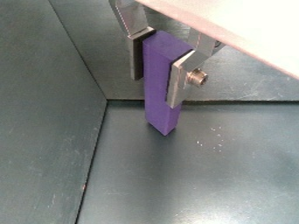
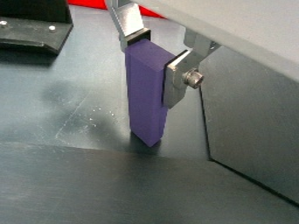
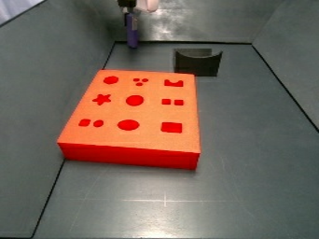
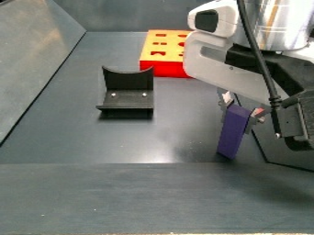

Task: Pick up the rectangle object. Move up. Move to above the board. Insert the rectangle object.
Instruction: Move up, then move to above the board.

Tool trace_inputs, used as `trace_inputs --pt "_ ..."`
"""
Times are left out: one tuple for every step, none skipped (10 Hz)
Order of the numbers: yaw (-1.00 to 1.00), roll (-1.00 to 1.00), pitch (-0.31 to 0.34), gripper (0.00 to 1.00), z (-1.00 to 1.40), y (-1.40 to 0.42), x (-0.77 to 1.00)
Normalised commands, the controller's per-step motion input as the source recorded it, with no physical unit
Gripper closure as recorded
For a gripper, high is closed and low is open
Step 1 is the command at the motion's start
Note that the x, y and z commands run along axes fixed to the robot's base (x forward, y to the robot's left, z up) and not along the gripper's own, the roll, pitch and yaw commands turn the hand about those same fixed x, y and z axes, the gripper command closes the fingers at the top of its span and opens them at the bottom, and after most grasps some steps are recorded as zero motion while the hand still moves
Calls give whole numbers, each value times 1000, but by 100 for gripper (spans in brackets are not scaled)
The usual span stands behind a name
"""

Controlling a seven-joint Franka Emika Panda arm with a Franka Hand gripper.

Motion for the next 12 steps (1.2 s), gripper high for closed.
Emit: trace_inputs --pt "0 0 0 100 833 0 0" --pt "-39 -6 8 100 829 14 -42" --pt "-48 12 37 100 703 9 -74" --pt "-45 33 52 100 578 1 -62" --pt "-34 49 63 100 445 0 -48" --pt "-12 68 73 100 261 -5 -39" --pt "119 167 90 100 1000 210 -485" --pt "116 161 68 100 1000 203 -491" --pt "94 148 43 100 1000 170 -467" --pt "59 131 27 100 1000 128 -410" --pt "48 120 31 100 1000 119 -377" --pt "28 99 37 100 1000 89 -296"
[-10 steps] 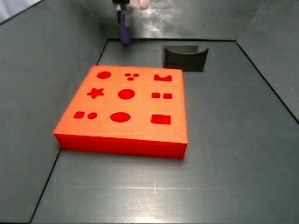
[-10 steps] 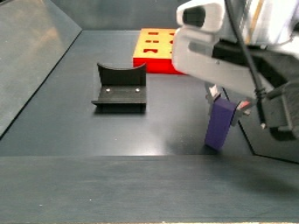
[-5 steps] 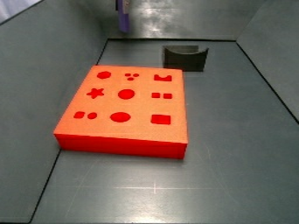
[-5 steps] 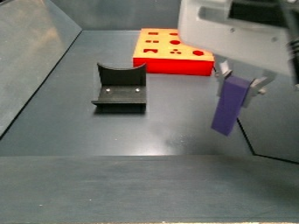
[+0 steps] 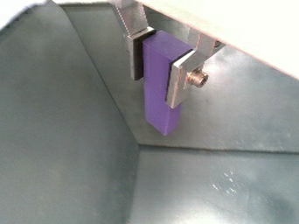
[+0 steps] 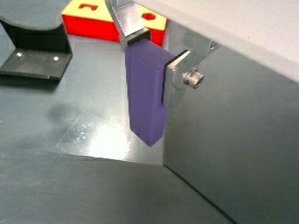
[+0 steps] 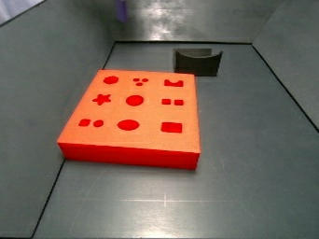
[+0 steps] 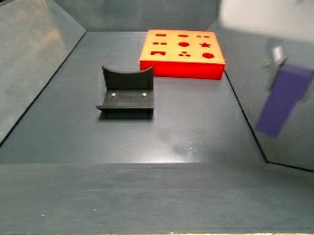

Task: Pick up the rectangle object. Move up. Move to above the board. Insert the rectangle object.
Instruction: Move to above the board.

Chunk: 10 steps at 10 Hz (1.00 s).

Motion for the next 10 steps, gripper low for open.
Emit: trace_inputs --pt "18 91 43 100 1000 63 -242" --pt "14 86 48 100 1000 38 -192" --pt "15 85 47 100 866 27 -147" --pt "13 72 50 100 673 13 -91" --pt "11 67 55 100 575 14 -69" --pt "11 51 66 100 373 9 -36" --pt "12 49 71 100 269 5 -24" --pt "1000 -7 24 100 207 -1000 337" --pt "1000 0 30 100 203 -1000 338" --pt "1000 0 24 100 206 -1000 334"
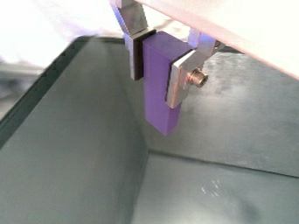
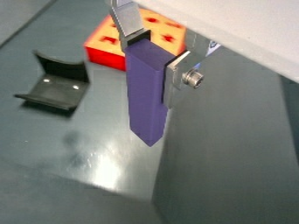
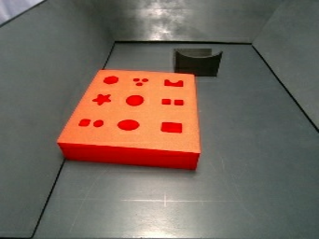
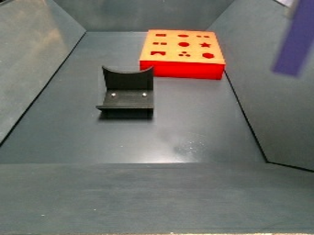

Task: Pick up the rectangle object. Move up. Move to above the board. Insert the rectangle object.
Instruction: Move to above the board.

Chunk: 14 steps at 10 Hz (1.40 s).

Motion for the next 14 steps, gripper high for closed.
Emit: trace_inputs --pt "1000 -17 7 100 207 -1000 334" --pt "1000 9 17 100 208 -1000 334" --pt "1000 23 22 100 209 -1000 334" --pt "957 15 25 100 214 -1000 337" --pt "793 26 32 100 214 -1000 337" --pt "466 42 46 100 216 -1000 339" --pt "281 14 49 100 218 -1000 344" --pt "136 27 76 100 218 -1000 351" --pt "96 25 86 100 219 -1000 355" --pt "42 0 105 100 220 -1000 365" --pt "32 5 117 100 222 -1000 371" --pt "24 13 122 100 224 -1000 377" --pt "15 -15 124 100 224 -1000 384" --pt "11 0 124 100 226 -1000 396"
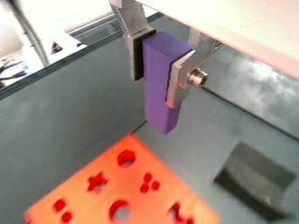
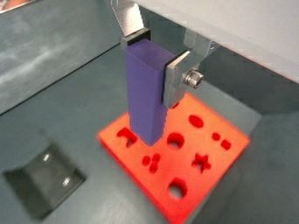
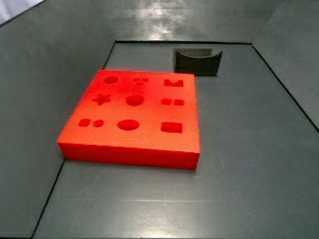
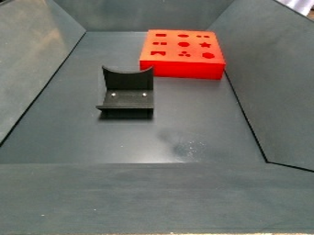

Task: Pick up the rectangle object. Move up. Move to above the board. Insert the rectangle object.
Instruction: Move to above the board, then insert the rectangle object.

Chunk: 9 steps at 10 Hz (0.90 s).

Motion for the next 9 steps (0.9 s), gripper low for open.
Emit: trace_inputs --pt "11 0 121 100 232 -1000 410" --pt "7 9 122 100 233 -1000 424" --pt "11 11 128 100 236 -1000 442" --pt "8 16 133 100 234 -969 453" --pt "11 39 135 100 145 -589 313" --pt "7 56 113 100 81 -309 189" --pt "11 62 84 100 55 -192 125" --pt "69 0 0 100 -1000 -251 374" --pt "0 0 0 100 -1000 -194 280"
